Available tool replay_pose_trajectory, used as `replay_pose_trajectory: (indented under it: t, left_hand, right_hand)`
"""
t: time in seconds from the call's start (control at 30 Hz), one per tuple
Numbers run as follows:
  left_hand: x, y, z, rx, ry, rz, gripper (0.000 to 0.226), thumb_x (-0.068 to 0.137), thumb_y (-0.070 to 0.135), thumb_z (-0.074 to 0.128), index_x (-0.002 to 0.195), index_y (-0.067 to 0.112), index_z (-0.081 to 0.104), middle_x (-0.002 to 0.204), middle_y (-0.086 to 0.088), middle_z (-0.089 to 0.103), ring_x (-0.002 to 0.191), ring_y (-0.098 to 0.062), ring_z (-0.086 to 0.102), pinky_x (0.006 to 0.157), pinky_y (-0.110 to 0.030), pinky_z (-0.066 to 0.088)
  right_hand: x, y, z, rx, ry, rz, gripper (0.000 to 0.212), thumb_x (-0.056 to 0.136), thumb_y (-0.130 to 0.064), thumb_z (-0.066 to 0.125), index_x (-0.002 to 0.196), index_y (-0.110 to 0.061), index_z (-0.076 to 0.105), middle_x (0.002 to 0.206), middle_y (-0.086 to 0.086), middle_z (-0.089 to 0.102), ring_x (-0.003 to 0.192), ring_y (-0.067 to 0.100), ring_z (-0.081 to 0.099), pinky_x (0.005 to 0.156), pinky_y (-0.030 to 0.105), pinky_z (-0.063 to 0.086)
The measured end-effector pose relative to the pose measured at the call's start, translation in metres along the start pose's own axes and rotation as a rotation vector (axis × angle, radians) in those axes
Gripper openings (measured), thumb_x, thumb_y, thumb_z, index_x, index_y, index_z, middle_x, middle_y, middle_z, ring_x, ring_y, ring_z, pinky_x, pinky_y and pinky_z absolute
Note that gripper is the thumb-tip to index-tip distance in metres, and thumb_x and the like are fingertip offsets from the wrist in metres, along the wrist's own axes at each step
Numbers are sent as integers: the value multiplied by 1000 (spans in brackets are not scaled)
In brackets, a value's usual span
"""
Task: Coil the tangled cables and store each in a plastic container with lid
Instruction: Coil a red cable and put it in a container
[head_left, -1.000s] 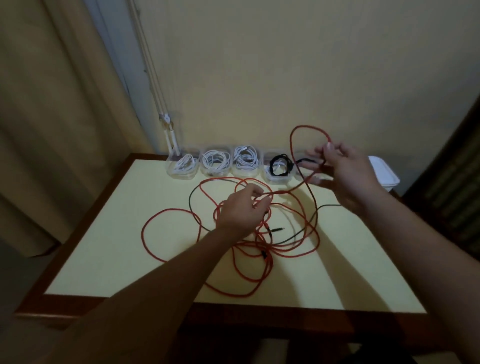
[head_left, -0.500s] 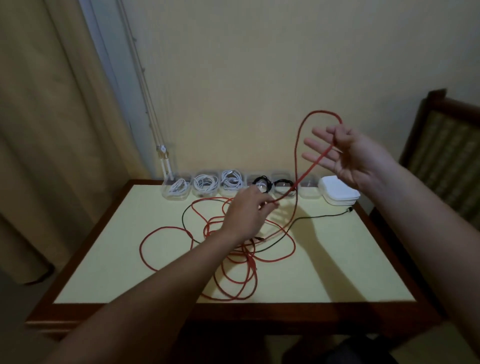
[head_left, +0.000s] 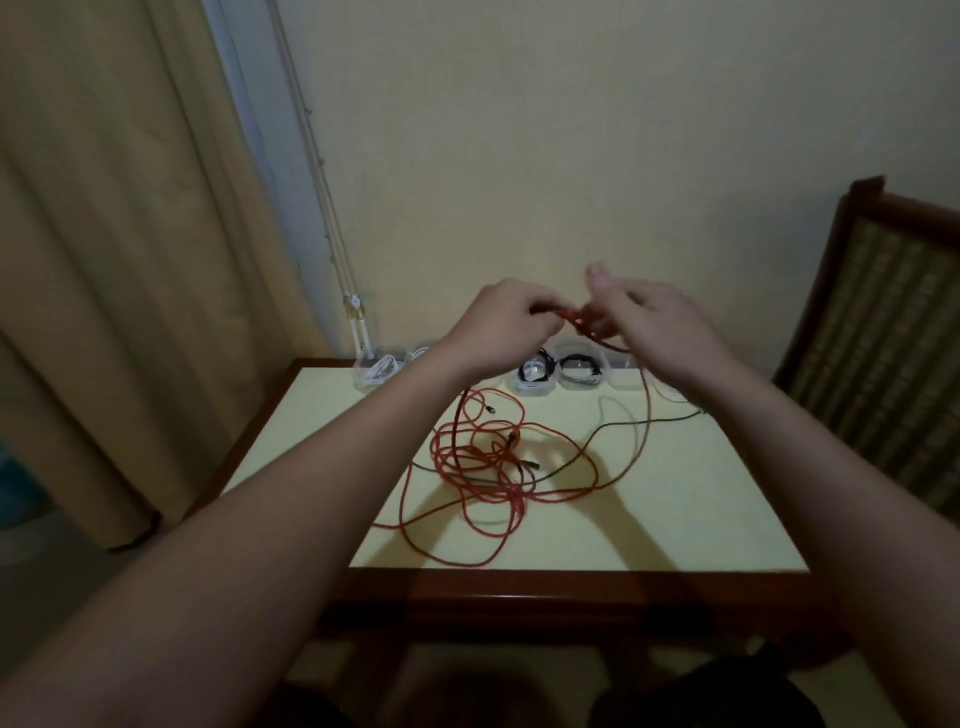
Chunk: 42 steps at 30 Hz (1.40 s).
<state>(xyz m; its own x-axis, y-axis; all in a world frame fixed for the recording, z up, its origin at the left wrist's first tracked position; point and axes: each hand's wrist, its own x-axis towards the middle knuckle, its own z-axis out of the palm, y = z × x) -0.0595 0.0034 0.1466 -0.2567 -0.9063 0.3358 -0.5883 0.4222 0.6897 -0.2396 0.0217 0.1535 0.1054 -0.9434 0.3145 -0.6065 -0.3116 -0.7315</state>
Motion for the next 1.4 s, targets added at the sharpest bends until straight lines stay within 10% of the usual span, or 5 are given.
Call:
replay_pose_trajectory:
  t: [0.4, 0.53, 0.87, 1.1, 1.4]
  left_hand:
    - [-59, -68, -54, 69, 190, -285, 23, 101, 36, 55, 101, 22, 73, 84, 2, 69, 74, -19, 61, 64, -34, 46]
    - [-75, -84, -55, -5, 223, -345, 31, 104, 35, 43, 101, 25, 72, 110, 3, 69, 107, -20, 61, 95, -38, 47]
    - [-66, 10, -22, -81, 134, -6, 26, 101, 24, 49, 108, 21, 74, 111, 6, 72, 108, -9, 61, 94, -29, 44]
    - [-78, -9, -26, -177, 161, -138, 19, 96, 39, 63, 102, 24, 73, 76, -5, 57, 68, -12, 50, 65, -30, 40]
    - [-87, -28, -9, -430, 238, -410, 27, 101, 30, 53, 101, 21, 78, 118, -16, 67, 107, -35, 60, 78, -35, 46]
  right_hand:
    - [-21, 50, -30, -39, 359, 138, 31, 101, -34, 46, 77, -24, 62, 73, 1, 60, 80, 34, 63, 73, 41, 52]
    - [-41, 40, -36, 72, 67, 208, 32, 103, -38, 53, 89, -13, 67, 71, 6, 61, 60, 23, 55, 55, 28, 44]
    - [-53, -36, 26, 412, -215, 102, 28, 103, -40, 54, 108, -14, 65, 85, 5, 74, 67, 16, 66, 64, 30, 49]
    - [-57, -15, 25, 179, 252, 3, 29, 104, -32, 51, 81, -21, 65, 64, -10, 54, 60, 7, 46, 59, 30, 34]
    - [-80, 13, 22, -202, 290, -61, 30, 103, -37, 53, 82, -19, 66, 81, 2, 56, 85, 25, 53, 74, 33, 37]
